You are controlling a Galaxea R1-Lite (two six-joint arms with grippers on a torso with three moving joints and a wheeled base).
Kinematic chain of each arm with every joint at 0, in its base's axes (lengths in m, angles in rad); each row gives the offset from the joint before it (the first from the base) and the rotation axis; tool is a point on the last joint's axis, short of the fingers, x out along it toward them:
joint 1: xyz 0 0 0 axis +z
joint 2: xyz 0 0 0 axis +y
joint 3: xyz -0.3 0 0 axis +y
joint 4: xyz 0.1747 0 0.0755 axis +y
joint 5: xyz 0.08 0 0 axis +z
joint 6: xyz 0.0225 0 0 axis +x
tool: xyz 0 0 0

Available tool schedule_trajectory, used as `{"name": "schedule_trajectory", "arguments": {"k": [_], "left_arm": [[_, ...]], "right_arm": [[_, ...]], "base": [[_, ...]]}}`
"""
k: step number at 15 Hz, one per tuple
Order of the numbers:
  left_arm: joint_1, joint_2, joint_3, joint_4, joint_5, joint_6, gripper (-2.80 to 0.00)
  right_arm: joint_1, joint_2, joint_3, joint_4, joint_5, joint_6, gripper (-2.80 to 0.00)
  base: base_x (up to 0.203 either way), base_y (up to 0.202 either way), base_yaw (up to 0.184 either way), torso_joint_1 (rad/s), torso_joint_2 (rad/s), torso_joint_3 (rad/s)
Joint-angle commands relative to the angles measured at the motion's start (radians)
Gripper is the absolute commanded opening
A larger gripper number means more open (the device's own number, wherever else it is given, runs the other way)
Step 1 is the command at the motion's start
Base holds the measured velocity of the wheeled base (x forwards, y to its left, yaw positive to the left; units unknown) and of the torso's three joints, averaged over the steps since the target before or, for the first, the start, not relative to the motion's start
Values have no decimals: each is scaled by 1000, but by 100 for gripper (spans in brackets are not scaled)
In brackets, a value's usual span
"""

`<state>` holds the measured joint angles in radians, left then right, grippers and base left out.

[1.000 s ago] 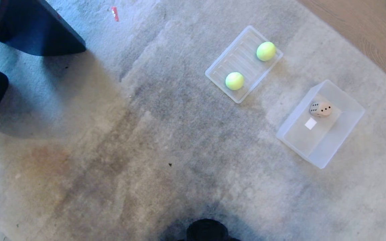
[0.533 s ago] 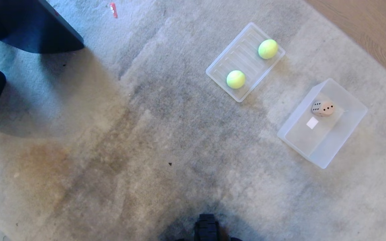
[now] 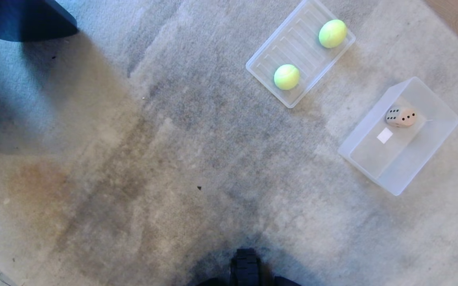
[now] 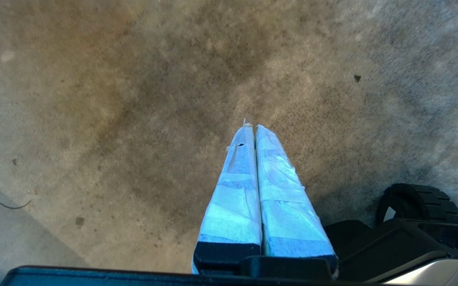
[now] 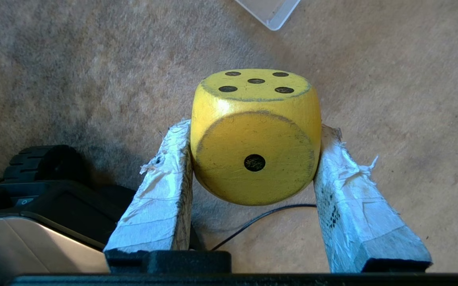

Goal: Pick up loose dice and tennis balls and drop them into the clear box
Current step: Put the toys in the box

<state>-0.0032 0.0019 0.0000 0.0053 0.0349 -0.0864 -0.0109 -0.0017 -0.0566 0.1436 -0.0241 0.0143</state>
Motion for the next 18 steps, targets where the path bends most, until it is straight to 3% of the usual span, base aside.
{"name": "schedule_trajectory", "arguments": {"k": [1, 8, 12, 15, 18], "left_arm": [[0, 0, 0, 1, 0, 0, -280], [0, 0, 0, 1, 2, -9, -280], [0, 0, 0, 1, 2, -9, -280], [0, 0, 0, 1, 2, -9, -280], [0, 0, 0, 1, 2, -9, -280]], "right_arm": [[0, 0, 0, 1, 0, 0, -280], [-1, 23, -24, 3, -8, 15, -280], [4, 395, -174, -40, -5, 97, -280], [7, 818, -266, -287, -3, 130, -280], [-17, 1240, -339, -673, -11, 149, -280]], "base": [[0, 0, 0, 4, -1, -203], [0, 0, 0, 2, 3, -136], [0, 0, 0, 0, 0, 0], [0, 0, 0, 0, 0, 0], [0, 0, 0, 0, 0, 0]]}}
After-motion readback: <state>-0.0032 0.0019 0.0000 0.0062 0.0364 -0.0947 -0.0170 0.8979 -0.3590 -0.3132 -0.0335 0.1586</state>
